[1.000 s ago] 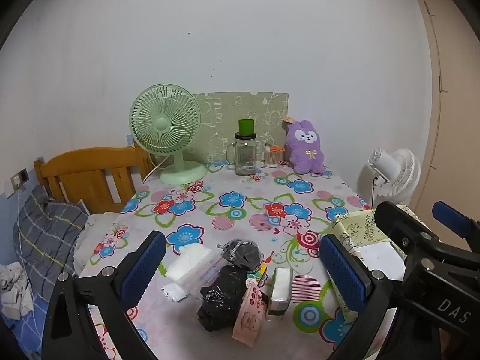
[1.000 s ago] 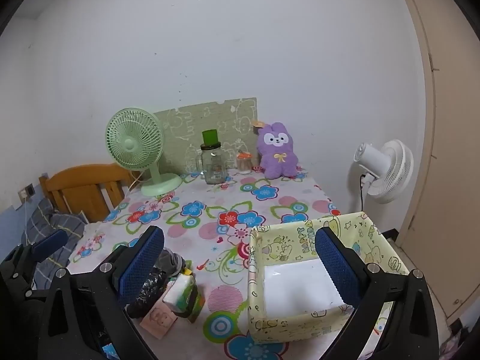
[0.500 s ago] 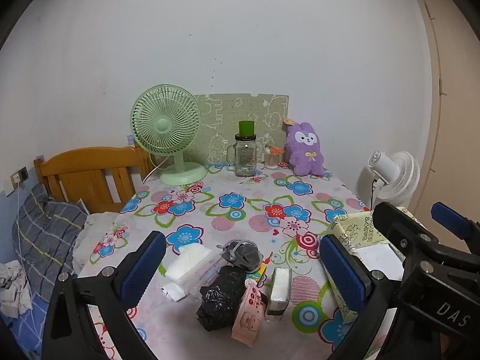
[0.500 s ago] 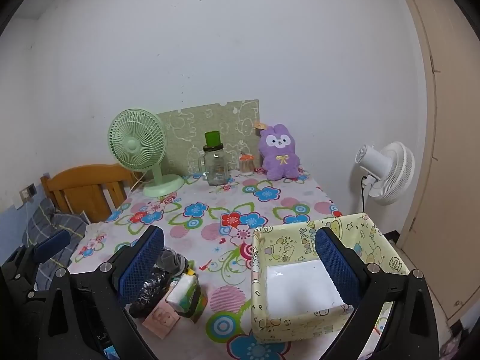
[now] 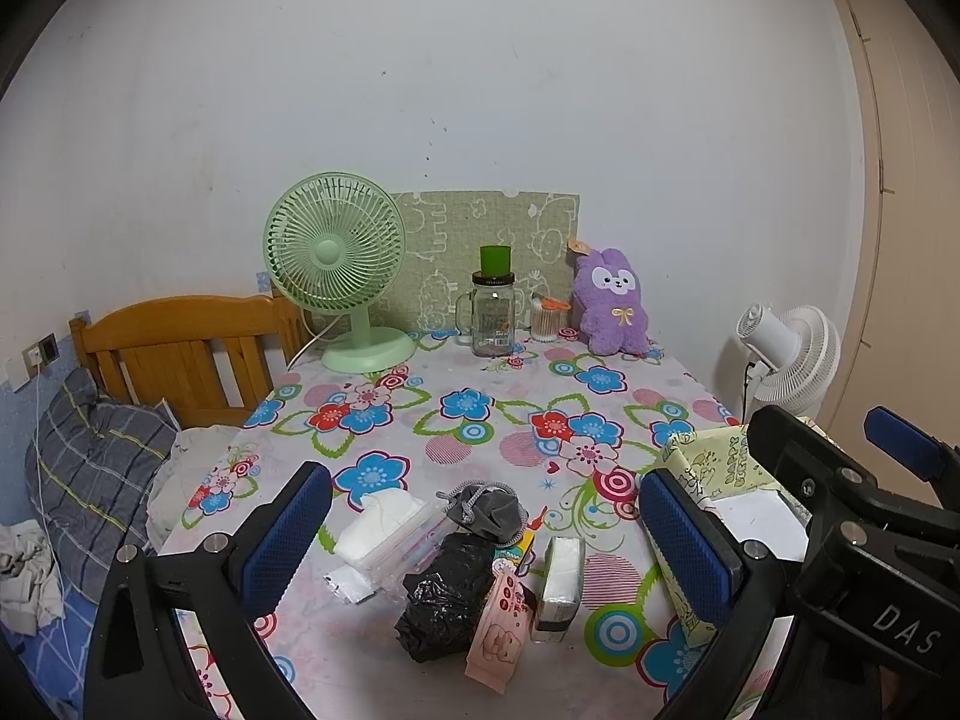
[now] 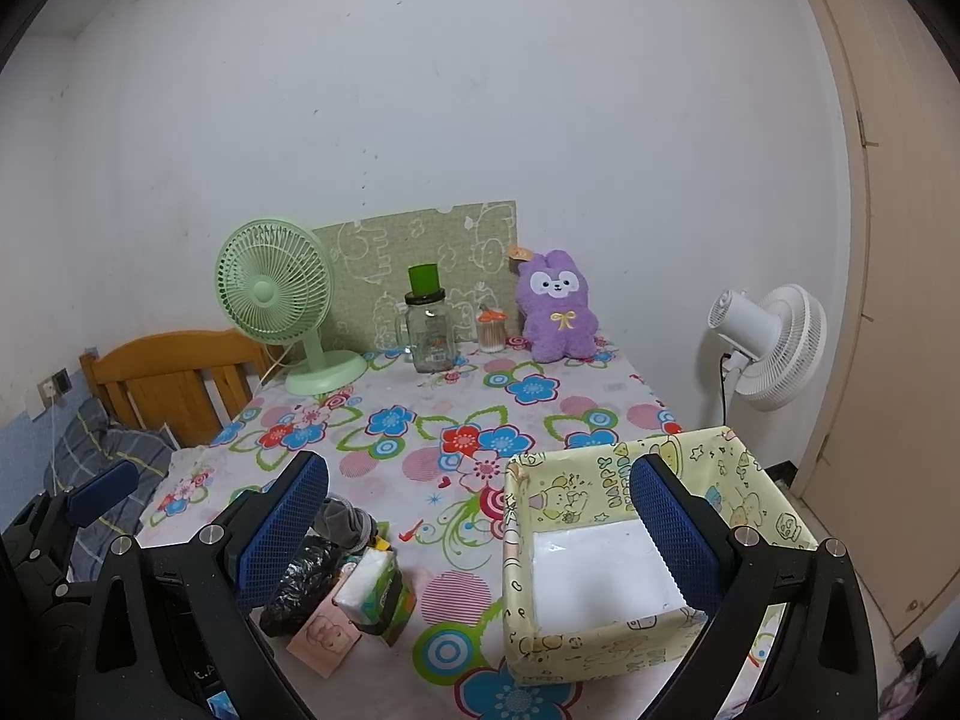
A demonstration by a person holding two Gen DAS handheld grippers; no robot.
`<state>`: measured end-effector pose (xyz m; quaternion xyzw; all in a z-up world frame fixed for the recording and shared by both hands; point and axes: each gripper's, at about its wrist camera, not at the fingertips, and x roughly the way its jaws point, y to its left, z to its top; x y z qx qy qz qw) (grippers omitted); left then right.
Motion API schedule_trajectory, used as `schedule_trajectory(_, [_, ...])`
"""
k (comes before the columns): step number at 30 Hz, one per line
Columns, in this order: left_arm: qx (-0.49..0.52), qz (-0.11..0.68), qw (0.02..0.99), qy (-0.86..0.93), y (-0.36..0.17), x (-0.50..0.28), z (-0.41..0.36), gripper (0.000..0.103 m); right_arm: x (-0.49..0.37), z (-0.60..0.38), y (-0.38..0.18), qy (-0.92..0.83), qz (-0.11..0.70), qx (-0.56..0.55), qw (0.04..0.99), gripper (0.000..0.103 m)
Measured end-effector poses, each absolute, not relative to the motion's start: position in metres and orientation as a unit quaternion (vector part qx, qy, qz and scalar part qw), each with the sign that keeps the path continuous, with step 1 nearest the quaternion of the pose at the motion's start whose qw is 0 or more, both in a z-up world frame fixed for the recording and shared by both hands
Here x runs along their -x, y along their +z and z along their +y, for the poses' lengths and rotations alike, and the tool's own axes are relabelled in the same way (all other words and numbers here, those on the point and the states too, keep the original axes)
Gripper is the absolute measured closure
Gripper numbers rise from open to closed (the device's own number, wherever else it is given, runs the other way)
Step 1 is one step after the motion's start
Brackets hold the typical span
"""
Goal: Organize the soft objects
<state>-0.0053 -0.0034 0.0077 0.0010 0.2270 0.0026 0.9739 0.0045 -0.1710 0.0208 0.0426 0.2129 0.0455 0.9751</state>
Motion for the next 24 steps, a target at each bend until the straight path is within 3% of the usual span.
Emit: schedule_trajectory(24, [-0.004, 0.219, 0.976, 0.009, 0.012, 0.0113, -0.0036, 0.001, -0.0019, -0.1705, 0.0231, 0.046, 0.212, -0.044, 0.975, 0.001])
